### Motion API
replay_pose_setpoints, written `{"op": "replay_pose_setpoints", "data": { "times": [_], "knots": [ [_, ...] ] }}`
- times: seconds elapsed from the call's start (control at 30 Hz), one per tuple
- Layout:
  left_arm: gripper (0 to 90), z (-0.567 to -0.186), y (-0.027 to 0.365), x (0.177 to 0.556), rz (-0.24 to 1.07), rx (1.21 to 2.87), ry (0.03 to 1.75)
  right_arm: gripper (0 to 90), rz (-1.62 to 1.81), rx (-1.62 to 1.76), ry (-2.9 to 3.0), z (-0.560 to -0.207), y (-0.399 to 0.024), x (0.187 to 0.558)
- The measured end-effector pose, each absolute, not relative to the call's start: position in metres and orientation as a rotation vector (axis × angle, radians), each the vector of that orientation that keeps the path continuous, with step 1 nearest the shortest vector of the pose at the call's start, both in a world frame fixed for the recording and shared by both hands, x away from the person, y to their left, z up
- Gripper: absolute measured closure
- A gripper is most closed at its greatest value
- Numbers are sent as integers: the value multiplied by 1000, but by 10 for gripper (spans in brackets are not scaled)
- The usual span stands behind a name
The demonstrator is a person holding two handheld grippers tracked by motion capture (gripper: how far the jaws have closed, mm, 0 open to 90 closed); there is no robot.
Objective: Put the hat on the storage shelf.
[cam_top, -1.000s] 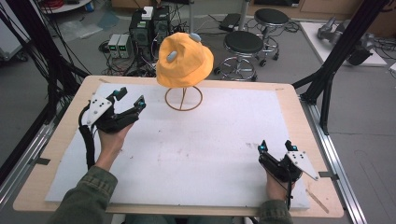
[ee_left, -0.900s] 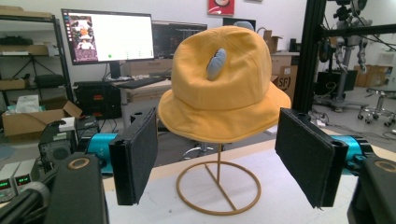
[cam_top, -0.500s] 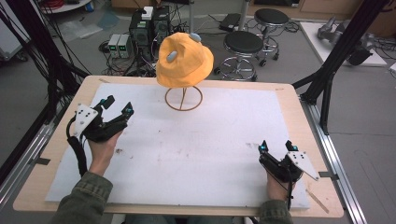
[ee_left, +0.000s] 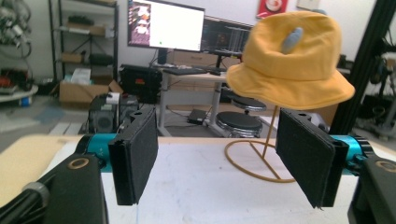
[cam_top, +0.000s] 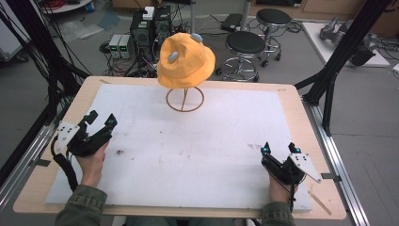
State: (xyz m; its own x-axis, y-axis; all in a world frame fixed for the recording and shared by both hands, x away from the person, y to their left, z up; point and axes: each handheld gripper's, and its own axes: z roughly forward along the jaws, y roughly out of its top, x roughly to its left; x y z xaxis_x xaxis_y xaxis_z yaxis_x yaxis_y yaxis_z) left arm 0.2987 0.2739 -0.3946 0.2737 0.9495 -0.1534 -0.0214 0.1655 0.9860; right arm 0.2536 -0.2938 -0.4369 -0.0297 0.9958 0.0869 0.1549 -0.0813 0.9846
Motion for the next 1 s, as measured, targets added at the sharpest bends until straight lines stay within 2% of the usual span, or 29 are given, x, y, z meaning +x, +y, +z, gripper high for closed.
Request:
{"op": "replay_pose_setpoints", "data": {
  "times": [0.53, 1.0],
  "knots": [
    [301, -420, 314, 281, 957, 1142, 1252, 118, 1205, 1382, 1315, -438, -293, 252],
    [301, -426, 332, 271, 962, 1117, 1317, 118, 1208, 1369, 1331, -438, -293, 254]
  ]
}}
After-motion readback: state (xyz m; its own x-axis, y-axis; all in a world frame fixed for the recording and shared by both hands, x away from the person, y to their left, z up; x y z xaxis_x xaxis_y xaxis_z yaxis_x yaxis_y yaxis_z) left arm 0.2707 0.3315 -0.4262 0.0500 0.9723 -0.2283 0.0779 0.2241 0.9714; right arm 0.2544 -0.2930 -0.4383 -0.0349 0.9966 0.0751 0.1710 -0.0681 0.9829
